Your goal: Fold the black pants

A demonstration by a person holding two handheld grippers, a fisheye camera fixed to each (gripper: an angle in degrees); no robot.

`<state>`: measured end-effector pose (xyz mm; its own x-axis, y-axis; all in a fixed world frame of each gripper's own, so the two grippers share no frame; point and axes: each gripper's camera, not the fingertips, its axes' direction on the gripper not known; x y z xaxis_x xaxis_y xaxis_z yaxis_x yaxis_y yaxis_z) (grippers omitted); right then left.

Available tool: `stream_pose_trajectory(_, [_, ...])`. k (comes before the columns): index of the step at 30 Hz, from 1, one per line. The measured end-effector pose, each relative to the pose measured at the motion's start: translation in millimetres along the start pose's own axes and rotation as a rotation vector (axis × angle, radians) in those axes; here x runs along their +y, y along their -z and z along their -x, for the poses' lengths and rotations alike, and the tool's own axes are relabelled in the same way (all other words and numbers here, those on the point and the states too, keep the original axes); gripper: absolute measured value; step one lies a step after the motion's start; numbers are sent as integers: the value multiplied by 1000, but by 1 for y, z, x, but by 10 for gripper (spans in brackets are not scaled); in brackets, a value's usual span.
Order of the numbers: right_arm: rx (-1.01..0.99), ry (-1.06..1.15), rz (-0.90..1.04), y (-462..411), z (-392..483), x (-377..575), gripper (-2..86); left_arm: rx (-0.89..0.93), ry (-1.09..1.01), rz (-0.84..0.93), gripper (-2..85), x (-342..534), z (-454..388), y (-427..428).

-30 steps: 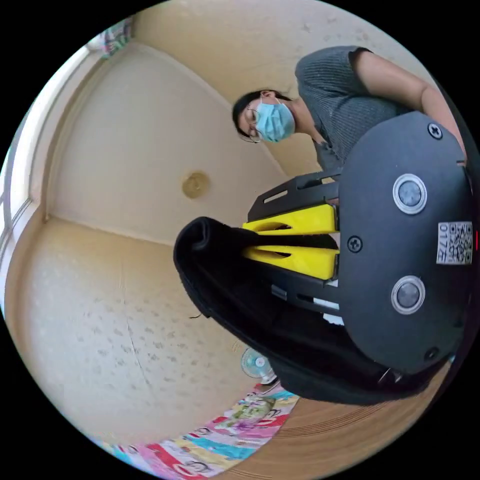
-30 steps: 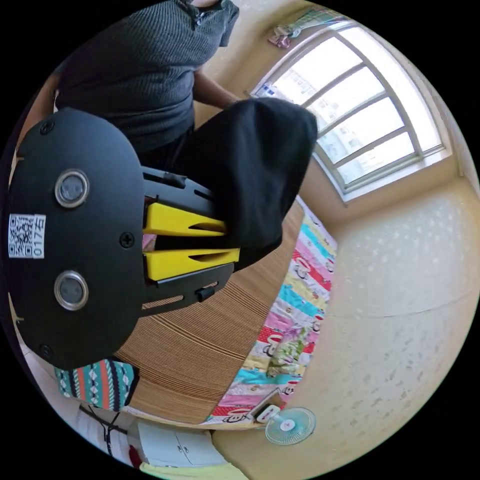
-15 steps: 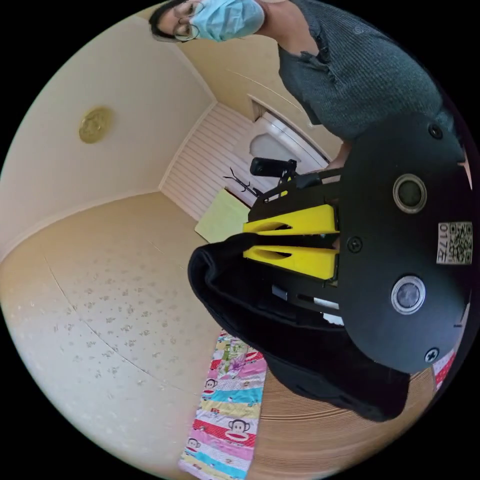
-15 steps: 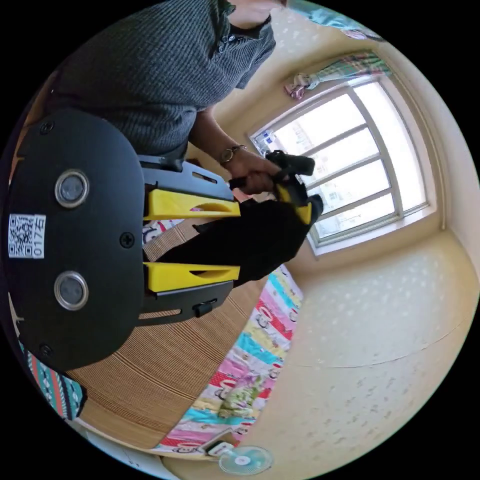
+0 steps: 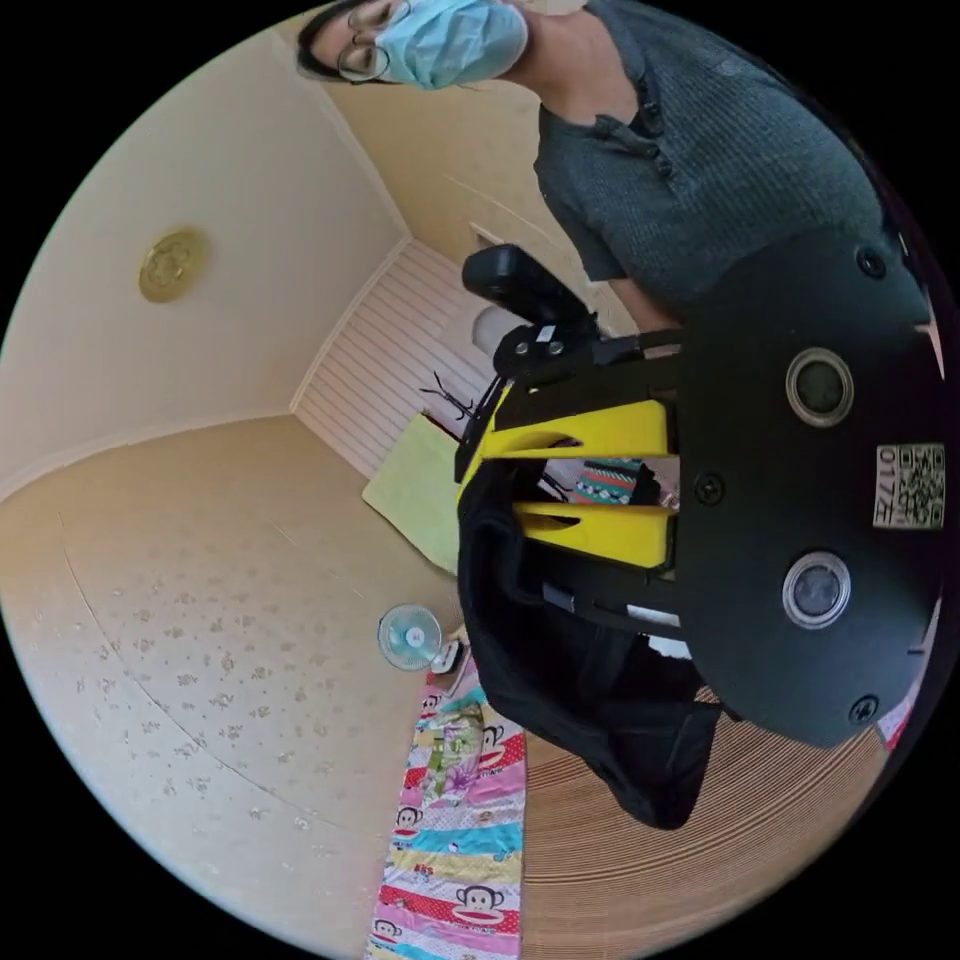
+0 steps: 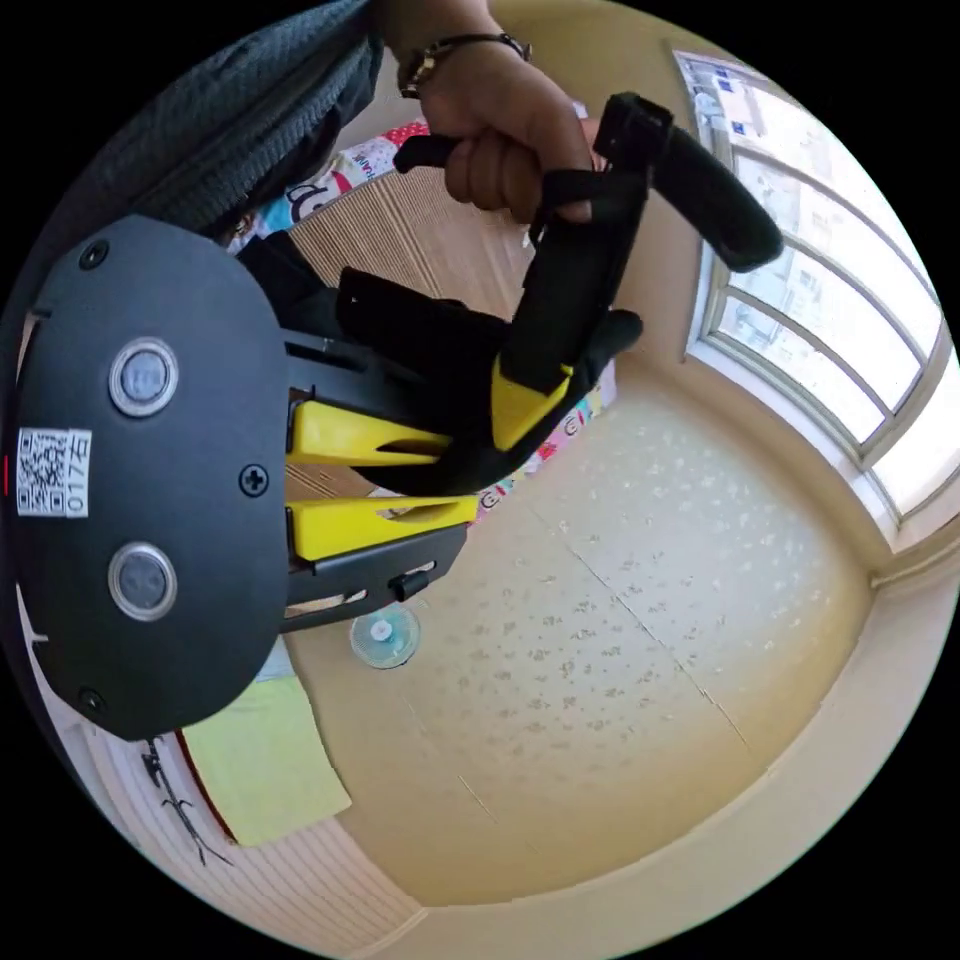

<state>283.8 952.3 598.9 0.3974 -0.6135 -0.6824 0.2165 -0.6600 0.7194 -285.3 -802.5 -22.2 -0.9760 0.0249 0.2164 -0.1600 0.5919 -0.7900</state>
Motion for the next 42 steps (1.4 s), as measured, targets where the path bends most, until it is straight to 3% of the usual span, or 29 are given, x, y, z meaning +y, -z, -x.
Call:
stream_pose_trajectory(4, [107, -63, -78, 25, -32, 4, 57, -7, -73, -20, 46, 26, -15, 38])
stream_pose_trajectory(10, [-63, -224, -298, 86, -118, 25, 53, -436, 83, 87, 104, 87, -20, 90])
stream_pose_trajectory(15, [-74, -257, -474, 136, -159, 43, 54, -668, 21, 348, 148, 120, -42, 69])
stream_pose_trajectory(18, [-45, -269, -534, 155, -174, 49, 53, -621, 7, 554, 209, 131, -29, 16])
stream_pose_trajectory(22, [-108, -284, -588, 163, -200, 65, 50, -688, -143, 400, 206, 123, -45, -24])
stream_pose_trajectory(25, [-84, -337, -548, 154, -227, 89, 44, -578, -194, 114, 134, 88, -70, 3])
stream_pose_trajectory(29, [-200, -464, -448, 116, -281, 149, 37, -174, -152, -166, 23, 52, -63, 75])
stream_pose_trajectory(30, [-256, -492, -420, 101, -293, 170, 37, -97, -151, -186, 15, 43, -61, 88])
stream_pose_trajectory(34, [-442, -652, -390, 56, -323, 248, 43, -60, -159, -179, 3, 20, -77, 102])
stream_pose_trajectory(36, [-535, -760, -369, 25, -337, 304, 51, 109, -142, -233, 0, 12, -77, 110])
stream_pose_trajectory(38, [-575, -872, -317, -1, -344, 347, 48, 156, -132, -267, -2, 6, -83, 115])
stream_pose_trajectory(42, [-688, -1154, -288, -53, -363, 435, 32, 108, -182, -194, -3, -20, -113, 116])
